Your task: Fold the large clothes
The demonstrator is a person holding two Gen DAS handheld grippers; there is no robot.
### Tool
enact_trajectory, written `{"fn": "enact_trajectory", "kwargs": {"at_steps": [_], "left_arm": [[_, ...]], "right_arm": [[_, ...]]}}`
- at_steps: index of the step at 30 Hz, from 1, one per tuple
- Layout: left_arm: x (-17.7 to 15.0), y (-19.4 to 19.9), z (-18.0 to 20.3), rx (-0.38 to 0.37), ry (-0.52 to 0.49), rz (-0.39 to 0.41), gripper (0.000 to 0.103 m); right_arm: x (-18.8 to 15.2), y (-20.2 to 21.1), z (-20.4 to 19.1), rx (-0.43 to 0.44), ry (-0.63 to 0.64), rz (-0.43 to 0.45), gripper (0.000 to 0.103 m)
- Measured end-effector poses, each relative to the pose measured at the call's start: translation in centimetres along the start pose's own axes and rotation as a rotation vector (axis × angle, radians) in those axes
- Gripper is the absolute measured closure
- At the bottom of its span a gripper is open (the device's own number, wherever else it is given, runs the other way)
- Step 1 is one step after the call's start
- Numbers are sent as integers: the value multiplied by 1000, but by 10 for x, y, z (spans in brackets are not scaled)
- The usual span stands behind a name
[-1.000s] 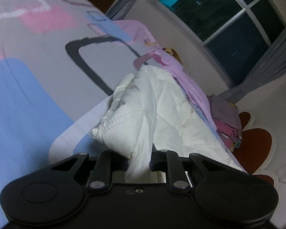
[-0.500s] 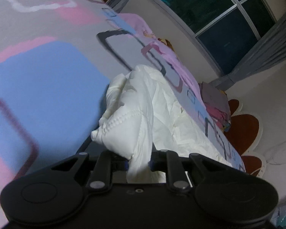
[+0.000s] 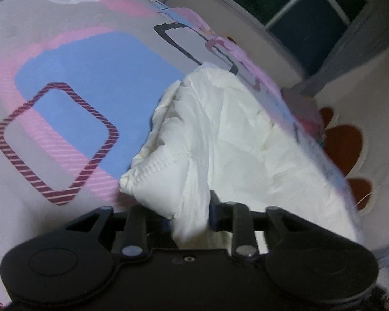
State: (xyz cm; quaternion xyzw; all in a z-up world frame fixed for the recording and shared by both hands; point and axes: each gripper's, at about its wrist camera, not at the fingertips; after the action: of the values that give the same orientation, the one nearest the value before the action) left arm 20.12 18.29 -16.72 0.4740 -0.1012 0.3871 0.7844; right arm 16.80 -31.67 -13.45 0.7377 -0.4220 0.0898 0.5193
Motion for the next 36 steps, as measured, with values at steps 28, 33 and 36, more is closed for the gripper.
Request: {"fn": "enact_trajectory", "kwargs": {"at_steps": [28, 33, 36], "left_arm": [[43, 17, 17, 159, -87, 65, 12], [52, -2, 21, 178, -115, 27, 12], [53, -14, 20, 187, -132, -2, 12]], "right_arm": [[-14, -26, -200, 148, 560, 169, 30], [-20, -59, -228, 145, 613, 144, 30], [-23, -83, -236, 122, 634, 123, 30]]}}
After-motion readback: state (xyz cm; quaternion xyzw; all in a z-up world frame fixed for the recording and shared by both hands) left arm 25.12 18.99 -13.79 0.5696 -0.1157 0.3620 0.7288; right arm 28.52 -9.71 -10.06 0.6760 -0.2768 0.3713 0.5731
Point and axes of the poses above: each gripper's, at about its wrist camera, not at the fingertips, and y roughly against the way its jaws point, z to its right, x to its top, and after that the axes turned 1 degree about z, right-handed
